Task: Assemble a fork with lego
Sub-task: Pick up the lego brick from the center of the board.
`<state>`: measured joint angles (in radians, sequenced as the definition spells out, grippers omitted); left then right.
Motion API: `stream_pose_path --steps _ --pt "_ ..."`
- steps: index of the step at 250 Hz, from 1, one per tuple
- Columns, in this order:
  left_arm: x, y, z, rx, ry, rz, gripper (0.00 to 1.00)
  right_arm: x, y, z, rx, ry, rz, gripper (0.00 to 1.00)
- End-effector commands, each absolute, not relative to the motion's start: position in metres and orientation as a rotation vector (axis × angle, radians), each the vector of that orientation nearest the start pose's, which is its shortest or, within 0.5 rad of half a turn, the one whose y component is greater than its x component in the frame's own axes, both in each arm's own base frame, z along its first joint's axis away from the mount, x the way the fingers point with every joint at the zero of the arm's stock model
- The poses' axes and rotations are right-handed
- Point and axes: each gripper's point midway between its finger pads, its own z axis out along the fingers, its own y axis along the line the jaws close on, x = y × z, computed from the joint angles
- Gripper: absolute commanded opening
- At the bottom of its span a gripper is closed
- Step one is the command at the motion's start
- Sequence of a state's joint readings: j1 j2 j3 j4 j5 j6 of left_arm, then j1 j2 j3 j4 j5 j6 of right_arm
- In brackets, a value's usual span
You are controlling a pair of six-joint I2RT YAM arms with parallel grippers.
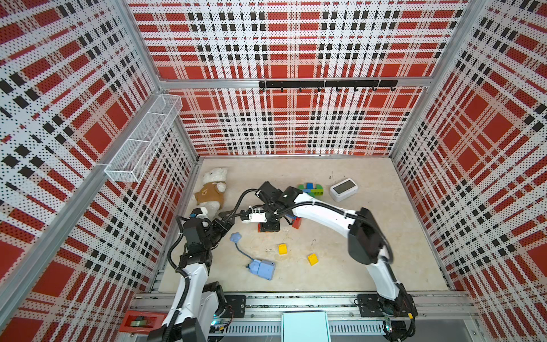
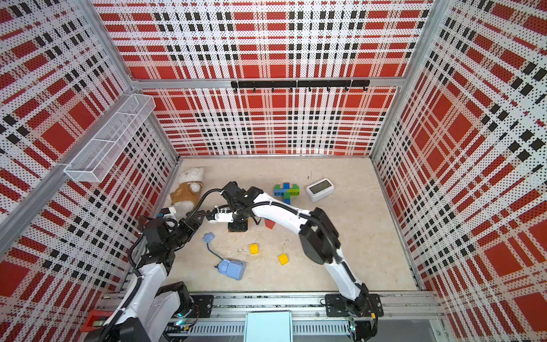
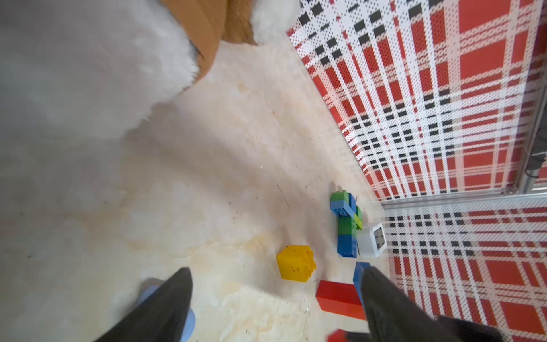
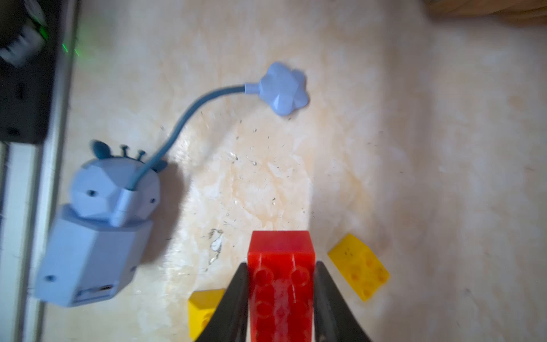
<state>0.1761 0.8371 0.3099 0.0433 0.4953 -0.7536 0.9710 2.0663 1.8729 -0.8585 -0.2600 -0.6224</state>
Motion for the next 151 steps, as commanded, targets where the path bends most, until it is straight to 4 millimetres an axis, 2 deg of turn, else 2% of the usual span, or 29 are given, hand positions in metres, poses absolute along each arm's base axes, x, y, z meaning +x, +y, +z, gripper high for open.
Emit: stream_pose_path --steps 1,41,51,68,104,151 --pt "0.302 -0.062 0.146 -0.501 2.036 -0.817 0.92 0.264 0.431 0.199 -1.678 1.820 0.517 0.17" --pt "0.302 -0.131 0.144 -0.257 2.129 -0.809 0.92 0.269 0.343 0.187 -1.494 2.087 0.361 0.18" --pt "0.300 -0.152 0.144 -0.185 2.145 -0.833 0.92 0.270 0.327 0.186 -1.459 2.137 0.321 0.18" --pt "0.299 -0.176 0.141 -0.112 2.163 -0.859 0.92 0.269 0.307 0.179 -1.425 2.217 0.269 0.19" --pt "0.299 -0.203 0.138 -0.041 2.173 -0.902 0.91 0.278 0.289 0.159 -1.348 2.346 0.230 0.19" --pt "0.299 -0.212 0.131 -0.032 2.181 -0.926 0.91 0.295 0.291 0.143 -1.285 2.418 0.245 0.19"
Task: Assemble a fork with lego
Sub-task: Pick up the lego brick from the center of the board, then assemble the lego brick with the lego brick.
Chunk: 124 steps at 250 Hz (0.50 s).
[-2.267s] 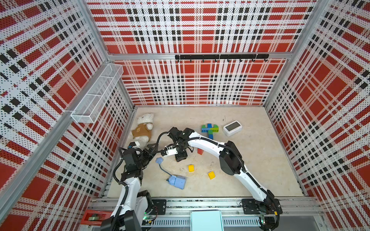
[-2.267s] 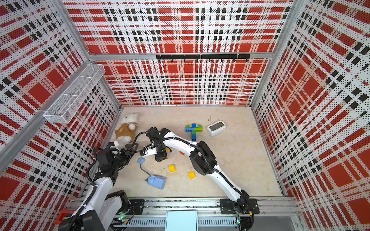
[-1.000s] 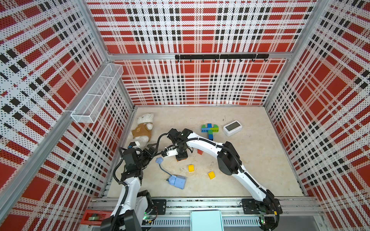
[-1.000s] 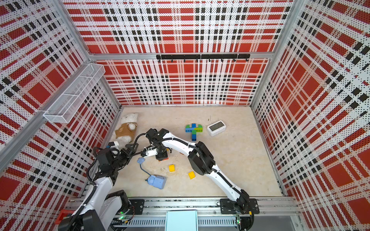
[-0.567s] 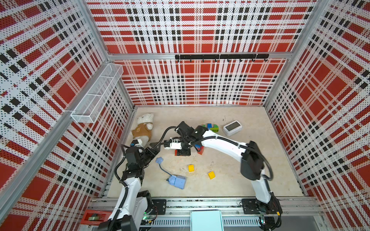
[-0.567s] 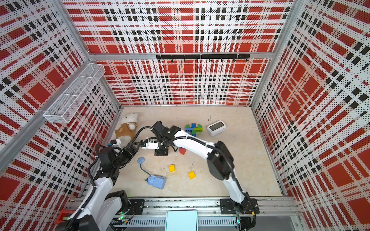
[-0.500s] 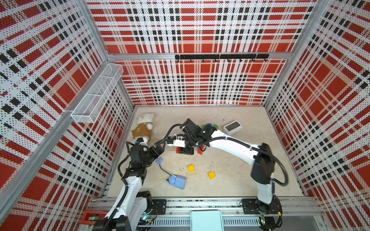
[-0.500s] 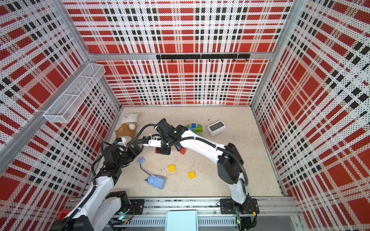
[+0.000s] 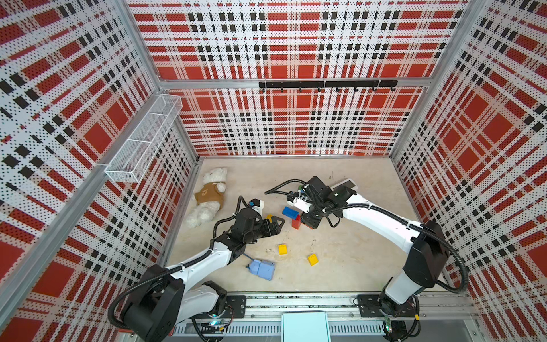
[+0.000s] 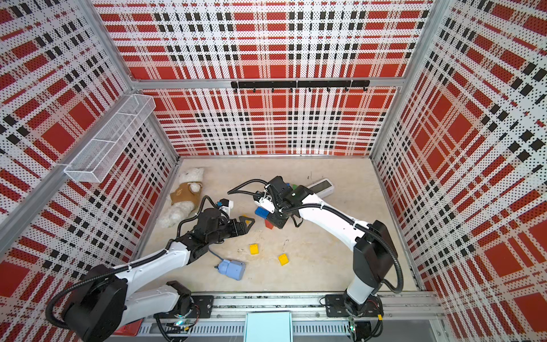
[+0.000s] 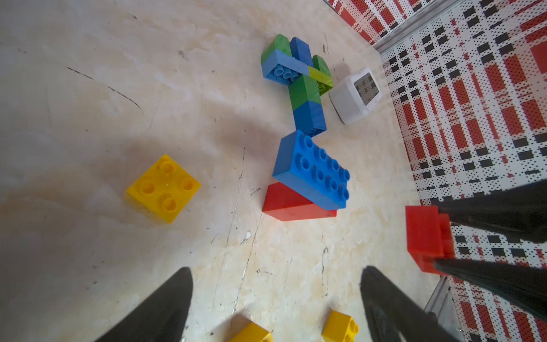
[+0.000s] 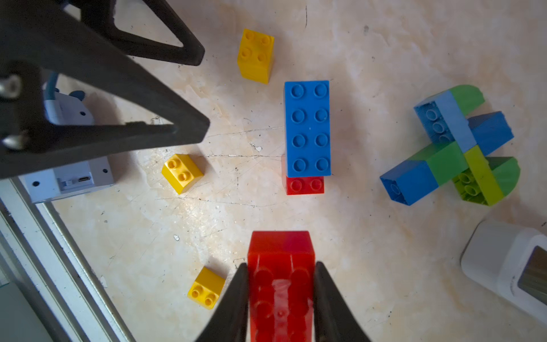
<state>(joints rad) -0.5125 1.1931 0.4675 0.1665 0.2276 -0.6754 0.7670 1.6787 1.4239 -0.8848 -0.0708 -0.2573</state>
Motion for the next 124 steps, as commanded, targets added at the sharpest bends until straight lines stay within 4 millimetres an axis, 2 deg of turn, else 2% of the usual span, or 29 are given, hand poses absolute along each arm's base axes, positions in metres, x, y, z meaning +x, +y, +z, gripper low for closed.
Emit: stream_pose_path --steps 1,43,124 --pt "0.299 -0.212 0.130 -0.031 2.181 -0.927 0.91 0.295 0.291 0.143 -1.286 2.418 0.245 0.19" --pt "0.299 -0.213 0.126 -0.033 2.190 -0.936 0.91 0.304 0.295 0.129 -1.295 2.446 0.227 0.19" --pt "0.300 -0.212 0.123 -0.050 2.186 -0.947 0.91 0.313 0.305 0.126 -1.298 2.447 0.245 0.19"
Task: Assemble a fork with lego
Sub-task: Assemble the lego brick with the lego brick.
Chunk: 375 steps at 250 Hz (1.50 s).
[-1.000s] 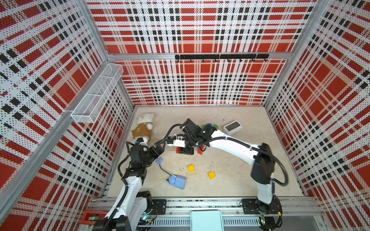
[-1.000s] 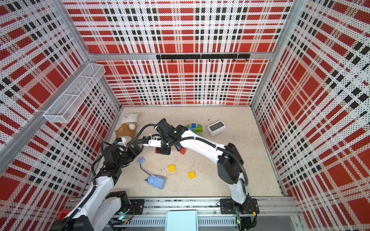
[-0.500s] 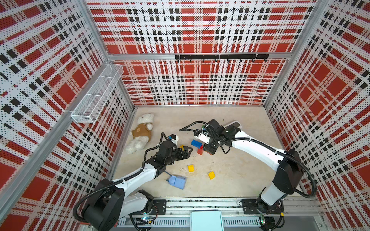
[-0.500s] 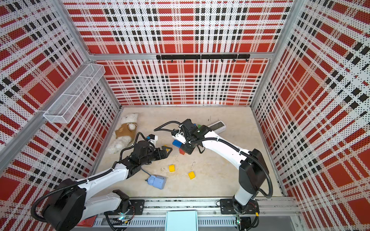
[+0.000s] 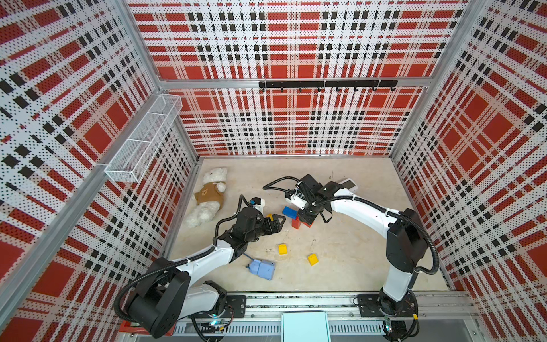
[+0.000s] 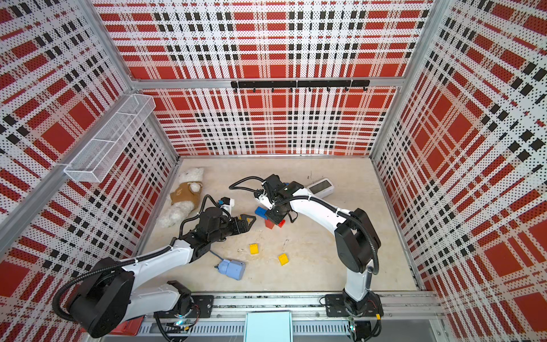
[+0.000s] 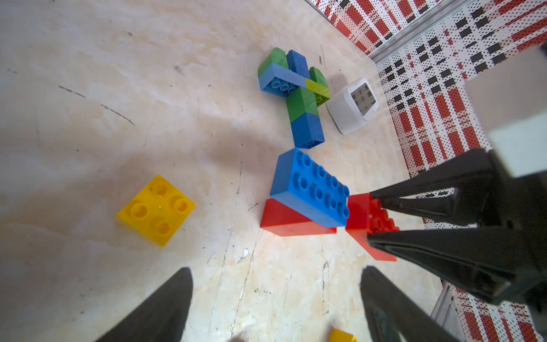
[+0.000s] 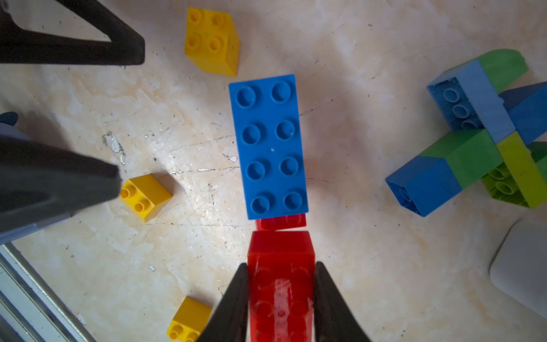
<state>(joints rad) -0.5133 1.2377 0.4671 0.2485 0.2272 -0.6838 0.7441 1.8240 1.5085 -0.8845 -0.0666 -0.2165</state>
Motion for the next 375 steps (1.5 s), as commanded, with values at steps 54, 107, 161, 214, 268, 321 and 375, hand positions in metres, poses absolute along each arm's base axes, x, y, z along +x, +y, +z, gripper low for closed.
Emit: stream_pose_path --steps 54,107,161,214,268,321,375 --pt "0.300 -0.208 0.123 -0.060 2.183 -0.947 0.91 0.314 0.307 0.121 -1.308 2.465 0.250 0.19" --pt "0.299 -0.206 0.124 -0.066 2.181 -0.947 0.91 0.314 0.309 0.117 -1.312 2.475 0.257 0.19" --pt "0.299 -0.205 0.122 -0.069 2.187 -0.944 0.91 0.312 0.305 0.107 -1.342 2.519 0.227 0.19" --pt "0.300 -0.204 0.120 -0.074 2.191 -0.942 0.91 0.305 0.298 0.097 -1.384 2.572 0.190 0.18" --pt "0.299 -0.202 0.117 -0.083 2.196 -0.942 0.90 0.303 0.297 0.095 -1.423 2.608 0.151 0.18" --pt "0.300 -0.199 0.114 -0.103 2.194 -0.950 0.90 0.301 0.298 0.094 -1.482 2.647 0.078 0.18" --pt "0.300 -0.196 0.113 -0.109 2.195 -0.949 0.90 0.298 0.298 0.088 -1.509 2.685 0.025 0.18"
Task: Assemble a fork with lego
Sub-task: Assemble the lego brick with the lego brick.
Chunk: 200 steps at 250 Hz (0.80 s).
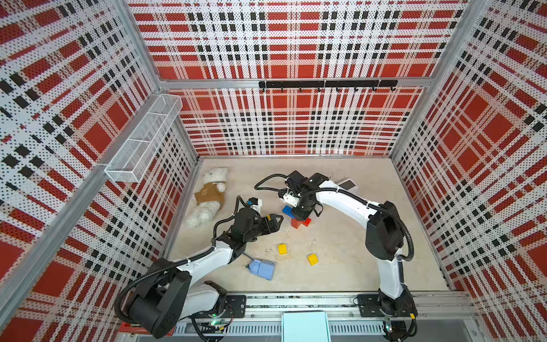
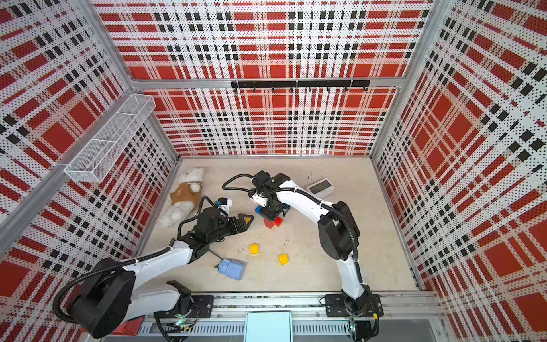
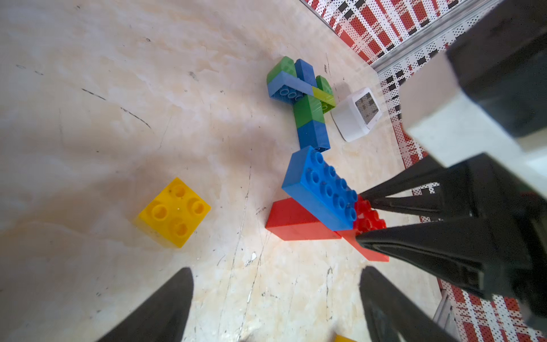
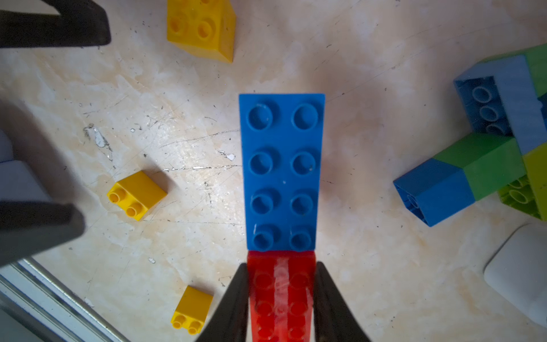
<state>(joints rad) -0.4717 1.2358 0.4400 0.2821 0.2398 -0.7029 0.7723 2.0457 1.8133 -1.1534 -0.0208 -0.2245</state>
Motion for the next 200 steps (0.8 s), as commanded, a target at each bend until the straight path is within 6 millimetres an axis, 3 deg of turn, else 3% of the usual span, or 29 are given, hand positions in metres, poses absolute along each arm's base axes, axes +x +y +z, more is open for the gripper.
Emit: stream_pose_path --steps 1,134,200 --pt "0.300 -0.196 0.112 -0.110 2.197 -0.949 0.90 0.298 0.298 0.088 -1.510 2.686 0.024 0.18" --pt "0.299 -0.191 0.110 -0.119 2.192 -0.948 0.90 0.301 0.306 0.072 -1.567 2.706 -0.056 0.18" --pt "0.299 -0.190 0.110 -0.120 2.192 -0.952 0.90 0.306 0.313 0.086 -1.539 2.663 -0.026 0.24"
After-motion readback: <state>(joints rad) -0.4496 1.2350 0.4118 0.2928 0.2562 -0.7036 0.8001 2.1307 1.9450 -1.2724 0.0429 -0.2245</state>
